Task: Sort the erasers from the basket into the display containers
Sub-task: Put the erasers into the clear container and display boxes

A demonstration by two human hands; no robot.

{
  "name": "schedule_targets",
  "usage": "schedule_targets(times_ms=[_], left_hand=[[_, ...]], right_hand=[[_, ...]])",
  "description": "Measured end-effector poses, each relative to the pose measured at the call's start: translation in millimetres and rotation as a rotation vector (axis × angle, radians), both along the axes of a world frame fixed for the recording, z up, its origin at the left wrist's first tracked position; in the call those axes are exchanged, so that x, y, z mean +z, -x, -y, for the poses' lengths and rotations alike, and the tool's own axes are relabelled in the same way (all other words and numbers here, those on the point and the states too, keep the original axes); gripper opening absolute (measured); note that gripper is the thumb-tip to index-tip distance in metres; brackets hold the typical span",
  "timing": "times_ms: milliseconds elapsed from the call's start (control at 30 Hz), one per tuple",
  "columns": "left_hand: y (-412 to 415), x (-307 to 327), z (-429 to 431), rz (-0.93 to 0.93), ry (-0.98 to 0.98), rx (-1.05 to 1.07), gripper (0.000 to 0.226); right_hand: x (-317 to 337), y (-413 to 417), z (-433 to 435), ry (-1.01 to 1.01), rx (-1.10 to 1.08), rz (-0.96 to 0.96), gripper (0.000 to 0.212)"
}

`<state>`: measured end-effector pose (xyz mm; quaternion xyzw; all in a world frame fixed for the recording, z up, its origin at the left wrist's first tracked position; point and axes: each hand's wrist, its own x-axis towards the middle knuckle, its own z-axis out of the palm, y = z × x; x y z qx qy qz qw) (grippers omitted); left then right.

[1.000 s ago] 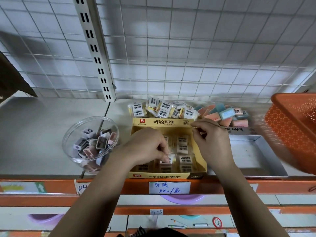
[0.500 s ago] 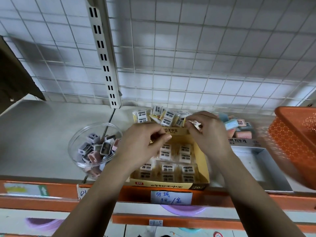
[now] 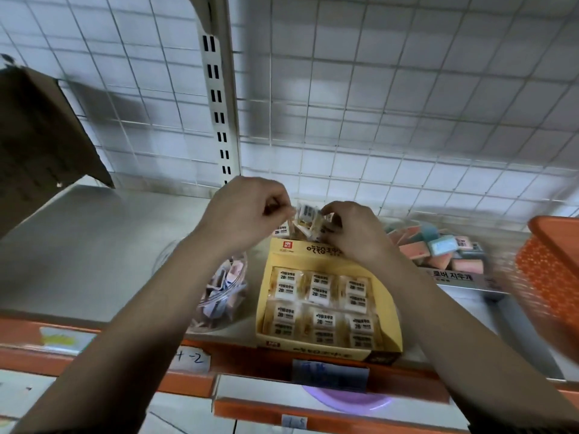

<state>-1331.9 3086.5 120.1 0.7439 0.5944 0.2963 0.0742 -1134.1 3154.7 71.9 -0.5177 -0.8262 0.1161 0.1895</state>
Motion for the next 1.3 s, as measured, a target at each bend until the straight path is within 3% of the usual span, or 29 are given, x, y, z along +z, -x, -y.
schedule_targets(times_ms=[100, 267, 400, 500, 667, 767, 900, 1000, 1300], left_hand=[[2, 6, -35, -0.104, 0.098, -0.069, 0.009], [-15, 0, -82, -0.316, 0.247, -0.192, 0.028], [-34, -11, -100, -0.484, 0.356, -0.263, 0.041], [-44, -22, -105, -0.609, 0.303, -0.226, 0.040], [-49, -24, -103, -0.645, 0.284, -0.180, 0.045], [-48, -21, -98, -0.603, 0.302, -0.202, 0.036], [-43, -14, -78, -0.440, 0.259, -0.196, 0.027], [-38, -4, -52, -0.276, 0.226, -0.167, 0.034], [-11, -8, 22, 0.040, 0.204, -0.067, 0.029]], right_hand=[[0, -7, 11, -0.040, 0.000, -0.092, 0.031], [5, -35, 33, -0.139, -0.085, -0.365, 0.024], [1, -55, 45, -0.087, -0.130, -0.504, 0.022], [-4, -66, 56, -0.053, -0.140, -0.577, 0.023], [-7, -70, 77, 0.068, -0.075, -0.779, 0.008], [-5, -69, 90, 0.239, 0.003, -0.981, 0.017], [-1, -67, 100, 0.369, 0.043, -1.088, 0.029], [0, -61, 103, 0.410, 0.055, -1.122, 0.022], [-4, -31, 104, 0.610, 0.122, -0.798, 0.031]])
